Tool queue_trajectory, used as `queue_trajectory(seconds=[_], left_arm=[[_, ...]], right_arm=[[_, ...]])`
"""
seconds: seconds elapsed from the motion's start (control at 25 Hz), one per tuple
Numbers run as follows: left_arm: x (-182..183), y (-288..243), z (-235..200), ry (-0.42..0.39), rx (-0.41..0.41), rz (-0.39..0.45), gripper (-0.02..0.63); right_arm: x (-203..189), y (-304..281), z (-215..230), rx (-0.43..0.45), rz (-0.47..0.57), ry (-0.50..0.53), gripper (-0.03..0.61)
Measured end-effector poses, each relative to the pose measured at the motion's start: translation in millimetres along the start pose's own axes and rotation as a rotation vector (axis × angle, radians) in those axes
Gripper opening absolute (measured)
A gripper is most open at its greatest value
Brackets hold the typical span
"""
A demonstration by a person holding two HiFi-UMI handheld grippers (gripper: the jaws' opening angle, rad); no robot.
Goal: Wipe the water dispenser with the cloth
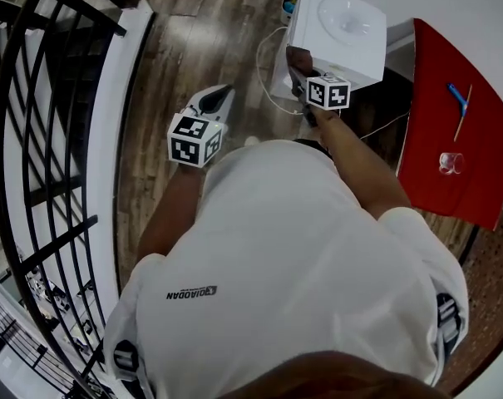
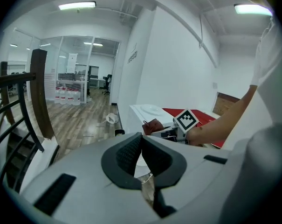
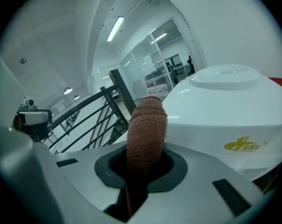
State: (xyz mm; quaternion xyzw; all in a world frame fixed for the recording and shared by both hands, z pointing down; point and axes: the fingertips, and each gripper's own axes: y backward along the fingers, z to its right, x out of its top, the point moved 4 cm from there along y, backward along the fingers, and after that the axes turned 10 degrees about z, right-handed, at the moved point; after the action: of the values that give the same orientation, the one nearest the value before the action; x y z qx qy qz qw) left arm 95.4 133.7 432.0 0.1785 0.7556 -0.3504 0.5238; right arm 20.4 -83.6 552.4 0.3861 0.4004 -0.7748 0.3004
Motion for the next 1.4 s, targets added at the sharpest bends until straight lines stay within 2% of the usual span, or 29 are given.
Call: queue_trajectory(seconds=[0.16,0.32,0.84,1.2,1.4], left_arm=[[1,-4,4,0.037,0.03,0.009,-0.008],[2,-14,18,0.04,0.021,-0.008,-0.008],[12,-80,92,0.021,-0.073,-0.061,-0.008],[13,-92,131,0.009,-0.054,-0.083,-0.008],[12,-90,143,0.004,-0.017,-0.079,-0.008]], right_arm=[[-5,13,11,0.008,-0.041,0.061,0.051],[-14,34,29,-0.007,-0.067,0.078,0.051],[-25,118,122,-0.127,-0.018,-0.017,0.051],[-30,177,182,-0.199,0.003,-0.028,0.051],[-39,200,208,-0.227,0.027,-0.095,0.051]])
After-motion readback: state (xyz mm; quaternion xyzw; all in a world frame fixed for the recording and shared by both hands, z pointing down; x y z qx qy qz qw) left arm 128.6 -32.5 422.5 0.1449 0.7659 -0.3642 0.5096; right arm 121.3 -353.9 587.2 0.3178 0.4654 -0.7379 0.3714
